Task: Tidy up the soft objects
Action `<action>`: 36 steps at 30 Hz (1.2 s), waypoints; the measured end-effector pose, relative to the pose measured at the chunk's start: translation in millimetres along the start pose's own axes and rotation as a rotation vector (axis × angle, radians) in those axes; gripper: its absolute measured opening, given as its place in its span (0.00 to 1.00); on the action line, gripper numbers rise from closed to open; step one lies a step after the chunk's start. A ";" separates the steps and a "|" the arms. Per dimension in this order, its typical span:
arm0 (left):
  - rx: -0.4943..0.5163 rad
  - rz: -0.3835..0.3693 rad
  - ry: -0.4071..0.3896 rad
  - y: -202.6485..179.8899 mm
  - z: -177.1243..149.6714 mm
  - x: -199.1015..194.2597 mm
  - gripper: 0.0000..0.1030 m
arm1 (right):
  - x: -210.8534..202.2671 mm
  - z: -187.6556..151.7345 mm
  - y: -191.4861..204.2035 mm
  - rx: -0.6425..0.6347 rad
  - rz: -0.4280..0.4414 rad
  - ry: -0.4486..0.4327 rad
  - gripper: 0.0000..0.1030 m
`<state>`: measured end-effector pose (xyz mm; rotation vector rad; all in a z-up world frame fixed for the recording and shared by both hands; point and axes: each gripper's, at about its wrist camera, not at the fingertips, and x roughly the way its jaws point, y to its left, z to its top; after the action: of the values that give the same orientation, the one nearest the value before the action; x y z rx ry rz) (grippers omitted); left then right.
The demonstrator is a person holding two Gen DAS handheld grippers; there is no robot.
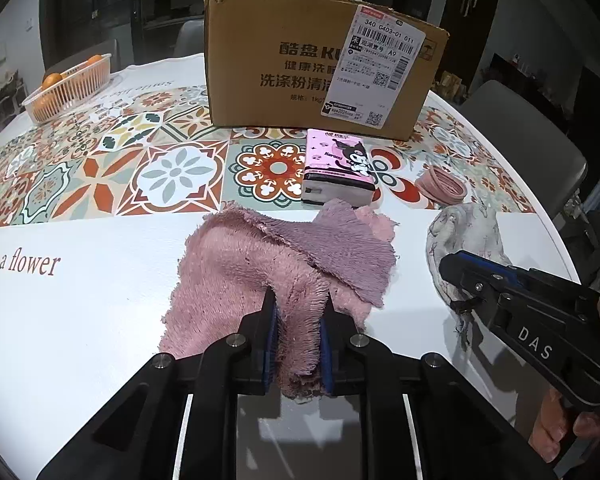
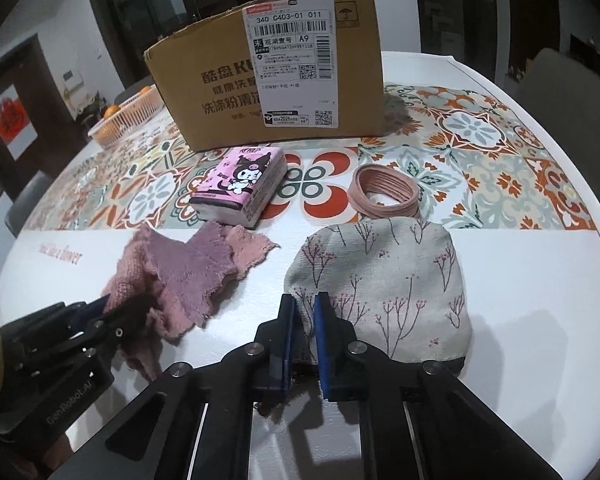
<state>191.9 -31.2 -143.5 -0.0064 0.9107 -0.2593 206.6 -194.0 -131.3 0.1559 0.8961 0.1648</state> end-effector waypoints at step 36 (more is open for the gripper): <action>0.049 -0.022 -0.261 -27.4 31.2 -85.3 0.14 | -89.8 25.5 -0.8 0.045 0.022 -0.256 0.06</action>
<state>160.4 -41.8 -54.7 -0.0050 0.6449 -0.2936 171.6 -215.1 -47.4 0.2241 0.6433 0.1417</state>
